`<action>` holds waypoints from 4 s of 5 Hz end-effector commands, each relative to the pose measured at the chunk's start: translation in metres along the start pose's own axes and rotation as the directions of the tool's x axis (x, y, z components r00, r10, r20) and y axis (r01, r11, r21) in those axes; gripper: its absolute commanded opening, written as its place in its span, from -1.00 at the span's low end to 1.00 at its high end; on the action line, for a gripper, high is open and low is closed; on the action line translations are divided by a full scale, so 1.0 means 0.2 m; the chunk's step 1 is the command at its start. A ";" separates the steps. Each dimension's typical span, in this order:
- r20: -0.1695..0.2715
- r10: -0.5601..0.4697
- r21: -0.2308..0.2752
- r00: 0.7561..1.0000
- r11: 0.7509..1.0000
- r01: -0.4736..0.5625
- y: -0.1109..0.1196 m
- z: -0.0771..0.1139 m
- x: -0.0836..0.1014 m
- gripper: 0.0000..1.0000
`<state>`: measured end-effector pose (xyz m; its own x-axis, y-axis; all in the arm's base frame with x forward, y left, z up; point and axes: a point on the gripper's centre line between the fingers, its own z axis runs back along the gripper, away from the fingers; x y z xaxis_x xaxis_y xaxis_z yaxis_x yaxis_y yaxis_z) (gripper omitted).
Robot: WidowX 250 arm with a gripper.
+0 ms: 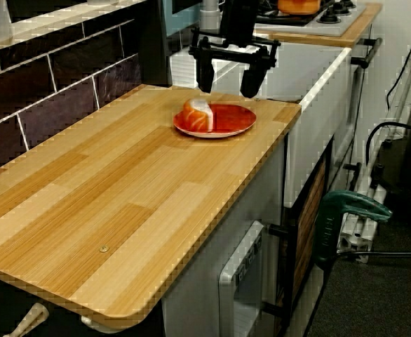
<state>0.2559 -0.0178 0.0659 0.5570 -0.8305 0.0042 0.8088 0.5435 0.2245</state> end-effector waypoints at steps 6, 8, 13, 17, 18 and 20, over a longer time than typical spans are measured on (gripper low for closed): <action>-0.025 -0.016 0.012 1.000 1.000 0.016 0.03 -0.02 0.00 1.00; -0.030 -0.033 0.013 0.999 0.999 0.034 -0.02 -0.04 -0.02 1.00; -0.050 -0.057 -0.019 0.997 0.998 0.057 -0.06 -0.04 -0.03 1.00; -0.037 -0.060 -0.023 0.997 0.998 0.060 -0.04 -0.02 -0.04 1.00; -0.041 -0.052 -0.019 0.998 0.998 0.052 0.00 -0.06 -0.03 1.00; -0.050 -0.033 -0.022 0.998 0.999 0.032 0.05 -0.08 0.00 1.00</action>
<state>0.2632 -0.0135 0.0446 0.5342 -0.8427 -0.0668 0.8369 0.5161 0.1822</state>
